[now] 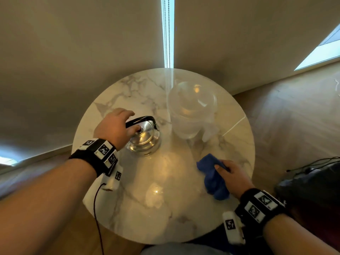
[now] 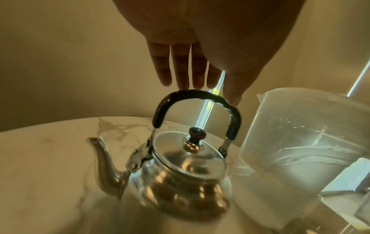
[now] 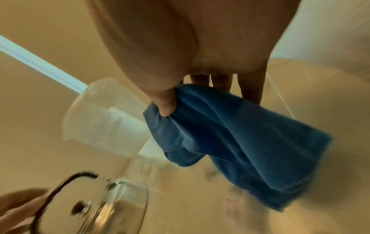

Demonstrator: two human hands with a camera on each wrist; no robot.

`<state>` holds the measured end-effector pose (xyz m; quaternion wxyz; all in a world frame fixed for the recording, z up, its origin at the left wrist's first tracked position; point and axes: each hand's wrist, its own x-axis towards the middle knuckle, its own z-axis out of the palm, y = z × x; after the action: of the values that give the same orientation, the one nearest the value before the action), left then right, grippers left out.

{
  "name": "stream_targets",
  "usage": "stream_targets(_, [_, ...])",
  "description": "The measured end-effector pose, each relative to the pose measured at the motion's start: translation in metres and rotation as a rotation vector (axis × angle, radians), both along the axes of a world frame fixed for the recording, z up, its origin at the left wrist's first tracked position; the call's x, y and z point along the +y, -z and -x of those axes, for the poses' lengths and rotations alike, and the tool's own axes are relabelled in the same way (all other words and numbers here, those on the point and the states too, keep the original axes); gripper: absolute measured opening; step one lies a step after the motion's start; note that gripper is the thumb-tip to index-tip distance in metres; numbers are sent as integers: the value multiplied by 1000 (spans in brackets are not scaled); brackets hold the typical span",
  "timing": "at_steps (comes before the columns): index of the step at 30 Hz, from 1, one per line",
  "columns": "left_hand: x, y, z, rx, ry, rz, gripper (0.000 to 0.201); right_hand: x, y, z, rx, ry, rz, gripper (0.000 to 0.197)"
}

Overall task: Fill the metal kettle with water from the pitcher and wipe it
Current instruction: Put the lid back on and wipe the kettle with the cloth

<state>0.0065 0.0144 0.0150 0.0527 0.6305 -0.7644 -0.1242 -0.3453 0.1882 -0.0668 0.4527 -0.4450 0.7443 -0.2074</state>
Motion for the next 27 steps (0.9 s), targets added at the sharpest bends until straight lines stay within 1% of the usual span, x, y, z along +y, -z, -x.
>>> stream_targets(1, [9,1,3,38,-30,48,44,-2,1,13,7,37,-12,13])
stream_targets(3, [33,6,13,71,-56,126,40,-8,3,40,19,82,-28,14])
stream_targets(6, [79,28,30,74,-22,143,35,-25,10,72,37,51,-25,19])
stream_targets(8, [112,48,41,75,17,68,34,-43,19,85,18,3,-13,21])
stream_targets(10, [142,68,54,76,44,-50,33,-58,30,95,27,-83,-31,25])
stream_targets(12, [168,87,67,87,74,-151,31,-67,40,104,108,-168,-54,36])
stream_targets(13, [179,94,74,92,76,-197,29,-69,39,107,123,-179,-50,42])
stream_targets(15, [198,104,85,108,63,-273,25,-67,39,113,86,-185,-4,57])
stream_targets(16, [206,107,90,110,51,-302,23,-65,38,115,96,-204,29,65])
stream_targets(17, [213,108,95,106,38,-328,21,-61,39,117,160,-229,67,70])
stream_targets(18, [219,108,101,98,28,-347,19,-57,41,120,270,-254,118,69])
stream_targets(20, [224,108,116,92,26,-372,20,-49,45,121,434,-328,201,53])
stream_targets(22, [220,108,140,97,73,-385,23,-40,51,118,472,-454,156,33])
stream_targets(23, [214,107,156,104,120,-383,26,-35,53,116,469,-509,114,28])
stream_targets(25, [201,106,197,138,225,-395,33,-23,60,114,465,-583,61,30])
stream_targets(27, [185,105,240,152,333,-406,42,-12,60,113,462,-585,75,33])
